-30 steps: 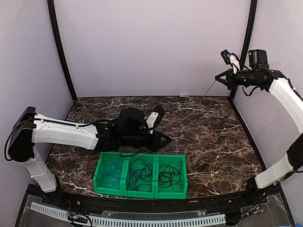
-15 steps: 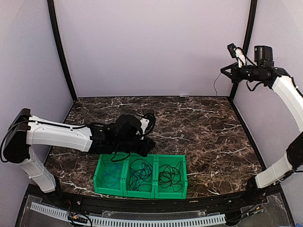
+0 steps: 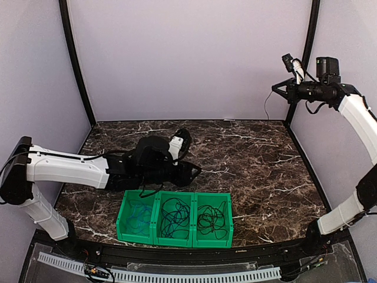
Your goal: Untangle the cables
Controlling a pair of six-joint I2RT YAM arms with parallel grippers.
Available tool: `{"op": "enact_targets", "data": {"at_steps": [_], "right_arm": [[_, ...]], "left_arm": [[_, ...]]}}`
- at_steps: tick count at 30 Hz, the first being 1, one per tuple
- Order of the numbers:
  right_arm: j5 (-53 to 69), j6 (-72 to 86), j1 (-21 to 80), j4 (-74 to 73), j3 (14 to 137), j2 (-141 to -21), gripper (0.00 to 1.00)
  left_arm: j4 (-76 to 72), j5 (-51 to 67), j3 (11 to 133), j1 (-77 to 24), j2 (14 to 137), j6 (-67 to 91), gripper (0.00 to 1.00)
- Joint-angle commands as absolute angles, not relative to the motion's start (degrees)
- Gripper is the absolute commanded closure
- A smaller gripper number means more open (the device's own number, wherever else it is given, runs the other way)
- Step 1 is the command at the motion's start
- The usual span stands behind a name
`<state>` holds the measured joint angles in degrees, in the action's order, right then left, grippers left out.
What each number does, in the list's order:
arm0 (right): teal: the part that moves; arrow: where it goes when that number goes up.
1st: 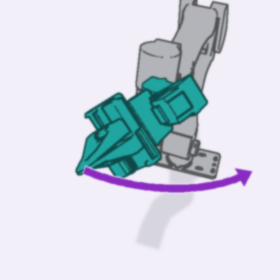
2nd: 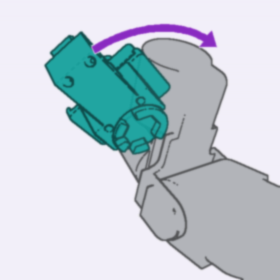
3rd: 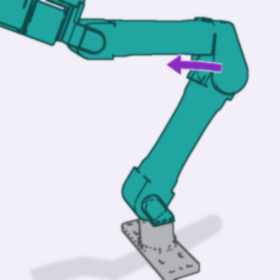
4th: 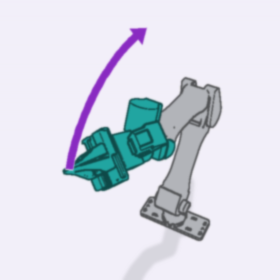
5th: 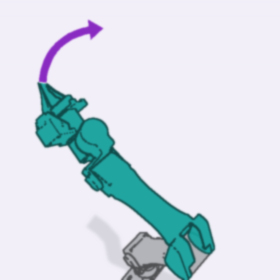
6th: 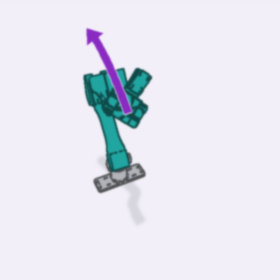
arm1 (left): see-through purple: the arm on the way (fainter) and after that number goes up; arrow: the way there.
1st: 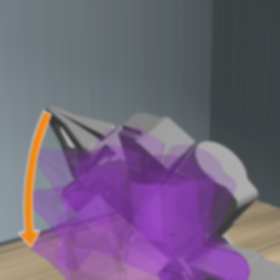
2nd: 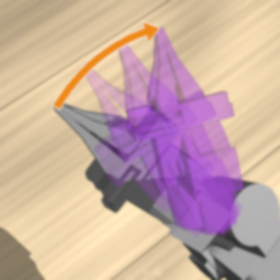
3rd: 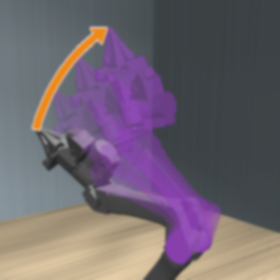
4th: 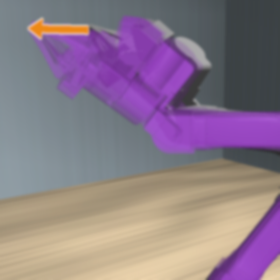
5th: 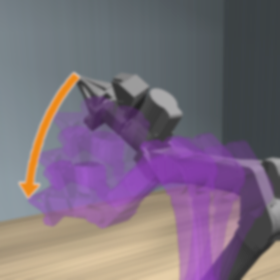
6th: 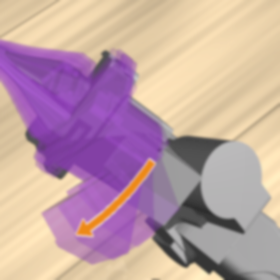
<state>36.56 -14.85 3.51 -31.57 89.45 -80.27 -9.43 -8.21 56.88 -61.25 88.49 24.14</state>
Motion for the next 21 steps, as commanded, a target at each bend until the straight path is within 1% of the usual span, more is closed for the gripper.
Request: {"op": "enact_targets", "data": {"at_steps": [1, 2, 3, 4, 6, 14, 15, 17, 19, 20, 21], "right_arm": [[40.15, -14.24, 5.86, -31.84, 88.83, -79.00, 1.00], [40.29, -14.43, 6.81, -31.98, 88.32, -78.89, 1.00], [40.52, -14.95, 7.75, -32.34, 87.92, -78.84, 1.00], [40.70, -15.39, 8.86, -32.62, 87.63, -78.76, 1.00], [41.32, -16.22, 10.95, -33.34, 87.29, -78.80, 1.00], [41.60, -19.26, 19.07, -37.37, 90.61, -80.08, 1.00], [41.65, -19.49, 19.98, -38.00, 91.24, -80.27, 1.00], [42.02, -19.85, 21.48, -39.05, 92.33, -80.60, 1.00], [42.68, -20.02, 22.49, -39.77, 93.19, -80.75, 1.00], [43.16, -19.95, 22.84, -40.07, 93.75, -80.87, 1.00], [43.76, -19.85, 22.93, -40.35, 94.46, -81.00, 1.00]], "left_arm": [[-22.99, -7.15, 60.70, -62.85, 91.85, 19.54, 0.44], [-26.77, -7.98, 61.20, -63.37, 93.25, 16.97, 0.39], [-28.46, -8.52, 62.59, -64.42, 94.09, 15.38, 0.37], [-31.61, -9.67, 64.27, -64.95, 95.75, 12.39, 0.33], [-34.52, -10.94, 67.89, -65.96, 99.12, 9.15, 0.26], [-36.92, -15.23, 86.36, -66.10, 115.53, -1.21, 0.14], [-36.96, -17.08, 87.83, -66.05, 117.00, -2.17, 0.09], [-37.37, -18.66, 92.06, -65.78, 121.02, -2.80, 0.05], [-38.04, -20.08, 95.42, -65.15, 125.28, -1.85, 0.05], [-38.22, -20.28, 97.05, -64.50, 126.10, -1.37, 0.07], [-39.33, -19.18, 97.23, -64.20, 127.13, -0.89, 0.14]]}}
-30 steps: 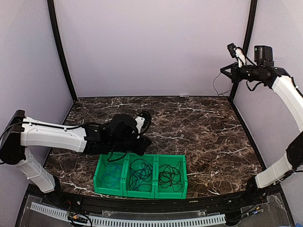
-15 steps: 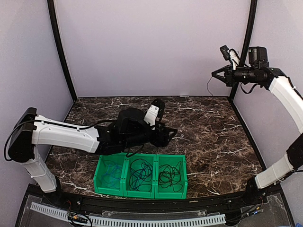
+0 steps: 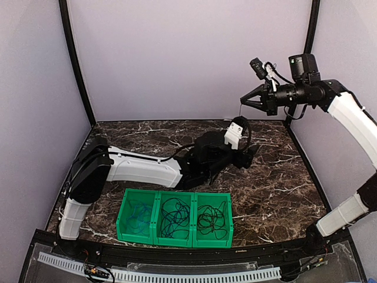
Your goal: Untangle the cables
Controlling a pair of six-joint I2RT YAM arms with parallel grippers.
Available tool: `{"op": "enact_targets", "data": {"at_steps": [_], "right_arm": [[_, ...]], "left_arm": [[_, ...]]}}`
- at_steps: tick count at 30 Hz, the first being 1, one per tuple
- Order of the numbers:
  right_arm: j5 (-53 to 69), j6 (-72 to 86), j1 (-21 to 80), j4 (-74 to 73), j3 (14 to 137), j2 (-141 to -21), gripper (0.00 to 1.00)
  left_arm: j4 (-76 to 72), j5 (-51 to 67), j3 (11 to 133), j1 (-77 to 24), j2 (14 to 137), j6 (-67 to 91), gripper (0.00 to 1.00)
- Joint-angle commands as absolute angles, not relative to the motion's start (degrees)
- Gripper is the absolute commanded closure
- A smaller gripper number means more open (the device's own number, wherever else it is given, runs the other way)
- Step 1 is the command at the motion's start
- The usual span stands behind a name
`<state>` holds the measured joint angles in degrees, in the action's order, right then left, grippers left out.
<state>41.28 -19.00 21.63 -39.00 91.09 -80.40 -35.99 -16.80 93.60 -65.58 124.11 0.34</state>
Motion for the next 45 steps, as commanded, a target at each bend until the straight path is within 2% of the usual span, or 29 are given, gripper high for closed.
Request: {"op": "enact_targets", "data": {"at_steps": [1, 2, 3, 5, 6, 7, 9, 15, 25, 30, 35, 40, 45], "right_arm": [[44.19, -19.50, 22.96, -40.66, 95.44, -81.14, 1.00], [44.16, -19.37, 22.94, -41.14, 96.97, -81.51, 1.00], [43.70, -19.58, 22.80, -41.63, 98.76, -82.03, 1.00], [42.58, -20.12, 22.10, -42.10, 103.43, -83.05, 1.00], [42.58, -19.97, 21.28, -42.10, 105.97, -83.84, 1.00], [43.08, -19.54, 20.37, -42.00, 109.01, -84.78, 1.00], [44.92, -17.87, 17.91, -41.22, 114.82, -86.81, 1.00], [46.64, -14.81, 12.67, -39.20, 127.23, -91.51, 1.00], [47.03, -15.72, 11.34, -39.74, 125.21, -90.36, 1.00], [51.76, -17.56, 11.42, -40.20, 115.92, -87.03, 1.00], [56.19, -19.78, 13.27, -41.53, 103.24, -83.49, 1.00], [54.47, -25.33, 21.34, -45.25, 92.37, -80.54, 1.00], [53.44, -27.94, 28.29, -45.85, 81.87, -78.81, 1.00]], "left_arm": [[-40.32, -18.16, 96.82, -63.69, 127.42, -0.88, 0.18], [-42.38, -15.79, 95.20, -63.57, 127.61, -1.17, 0.30], [-43.43, -14.27, 94.14, -63.42, 127.53, -1.33, 0.37], [-45.65, -9.28, 90.86, -63.49, 126.92, -1.20, 0.68], [-46.17, -6.60, 88.92, -63.43, 126.54, -0.56, 0.76], [-46.11, -5.63, 88.18, -63.43, 126.38, 0.42, 0.89], [-45.58, -3.71, 86.18, -63.45, 125.81, 2.70, 0.96], [-45.21, -3.16, 82.29, -63.46, 124.75, 6.04, 1.00], [-45.23, -4.59, 80.60, -63.37, 121.78, 6.41, 1.00], [-42.58, -4.90, 76.90, -63.37, 113.15, 6.95, 1.00], [-32.67, -2.92, 72.20, -63.49, 102.18, 9.94, 1.00], [-21.86, -0.81, 68.77, -63.75, 95.42, 13.20, 1.00], [-18.20, -2.25, 63.89, -66.12, 92.21, 14.56, 1.00]]}}
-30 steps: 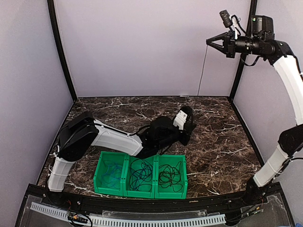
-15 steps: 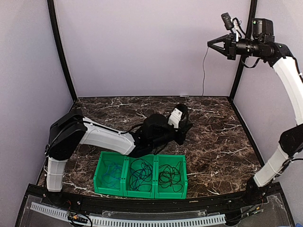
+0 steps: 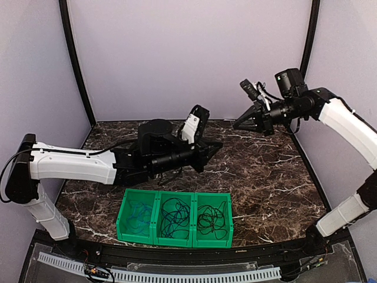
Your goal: Untangle the cables
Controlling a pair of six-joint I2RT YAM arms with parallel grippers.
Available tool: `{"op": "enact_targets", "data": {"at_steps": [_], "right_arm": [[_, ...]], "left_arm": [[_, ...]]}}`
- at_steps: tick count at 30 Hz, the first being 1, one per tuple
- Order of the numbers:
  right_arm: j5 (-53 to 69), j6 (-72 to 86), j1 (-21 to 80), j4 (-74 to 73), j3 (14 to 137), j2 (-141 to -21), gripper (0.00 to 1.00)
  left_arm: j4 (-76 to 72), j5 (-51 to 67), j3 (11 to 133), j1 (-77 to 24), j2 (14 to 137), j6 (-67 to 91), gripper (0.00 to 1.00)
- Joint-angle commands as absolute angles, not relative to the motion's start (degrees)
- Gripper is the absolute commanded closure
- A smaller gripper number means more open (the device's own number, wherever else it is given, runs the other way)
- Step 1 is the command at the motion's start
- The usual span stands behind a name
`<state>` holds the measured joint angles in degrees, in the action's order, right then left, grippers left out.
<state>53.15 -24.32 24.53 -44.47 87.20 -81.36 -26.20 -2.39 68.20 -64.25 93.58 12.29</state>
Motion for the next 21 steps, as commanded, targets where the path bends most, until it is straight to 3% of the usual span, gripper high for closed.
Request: {"op": "enact_targets", "data": {"at_steps": [1, 11, 21], "right_arm": [[52.72, -28.67, 29.39, -45.98, 79.85, -78.61, 1.00], [50.67, -28.29, 38.04, -40.43, 61.86, -80.52, 1.00], [50.28, -24.27, 41.77, -35.68, 63.76, -90.89, 1.00]], "left_arm": [[-17.78, -2.67, 62.05, -66.41, 91.56, 15.02, 1.00], [-18.29, -16.39, 53.64, -72.67, 91.20, 19.25, 1.00], [-21.32, -25.04, 48.80, -74.92, 89.54, 23.45, 1.00]]}}
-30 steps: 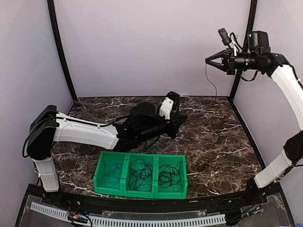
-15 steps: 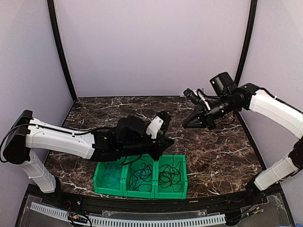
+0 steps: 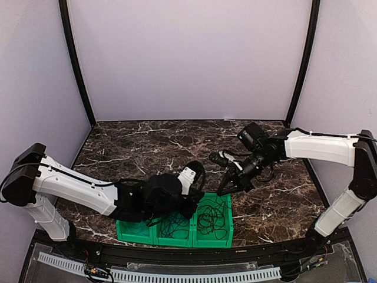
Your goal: Untangle the cables
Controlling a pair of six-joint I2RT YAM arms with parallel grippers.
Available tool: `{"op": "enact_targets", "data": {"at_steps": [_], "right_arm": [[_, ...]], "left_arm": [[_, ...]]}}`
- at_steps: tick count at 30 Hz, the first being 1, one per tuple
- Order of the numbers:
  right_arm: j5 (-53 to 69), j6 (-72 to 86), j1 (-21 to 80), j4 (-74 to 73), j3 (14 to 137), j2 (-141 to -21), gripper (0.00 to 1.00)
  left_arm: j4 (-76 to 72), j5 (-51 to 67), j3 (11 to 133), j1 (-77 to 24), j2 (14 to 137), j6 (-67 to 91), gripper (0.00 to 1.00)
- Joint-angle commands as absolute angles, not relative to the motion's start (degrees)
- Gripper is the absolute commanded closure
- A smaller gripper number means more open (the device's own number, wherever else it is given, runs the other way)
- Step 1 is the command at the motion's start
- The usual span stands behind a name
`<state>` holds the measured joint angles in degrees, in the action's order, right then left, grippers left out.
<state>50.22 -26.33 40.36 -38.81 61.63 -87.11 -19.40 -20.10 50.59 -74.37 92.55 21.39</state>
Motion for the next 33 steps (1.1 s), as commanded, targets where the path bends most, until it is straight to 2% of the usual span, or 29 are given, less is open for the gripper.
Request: {"op": "enact_targets", "data": {"at_steps": [1, 9, 12, 16, 17, 25, 33], "right_arm": [[50.19, -24.08, 42.19, -35.52, 64.11, -91.90, 1.00], [45.28, -21.86, 43.29, -31.67, 64.74, -96.32, 1.00], [42.23, -23.78, 43.20, -33.75, 65.51, -95.66, 0.90], [37.29, -26.84, 42.71, -36.73, 64.82, -92.67, 0.70], [36.42, -27.81, 42.38, -37.79, 64.78, -92.36, 0.68], [34.20, -30.93, 37.75, -42.92, 65.24, -89.17, 0.62], [35.19, -31.24, 30.03, -43.76, 67.69, -86.31, 0.57]], "left_arm": [[-21.00, -25.46, 48.24, -74.94, 88.94, 23.81, 1.00], [-19.74, -27.50, 47.80, -75.07, 87.61, 21.68, 1.00], [-17.47, -26.28, 49.90, -75.14, 89.45, 19.76, 1.00], [-14.02, -23.99, 52.40, -75.12, 91.41, 18.08, 1.00], [-13.51, -23.60, 52.66, -75.14, 91.54, 17.83, 1.00], [-7.43, -19.55, 57.18, -75.14, 94.36, 12.83, 1.00], [3.34, -15.54, 68.49, -75.14, 102.93, 5.99, 1.00]]}}
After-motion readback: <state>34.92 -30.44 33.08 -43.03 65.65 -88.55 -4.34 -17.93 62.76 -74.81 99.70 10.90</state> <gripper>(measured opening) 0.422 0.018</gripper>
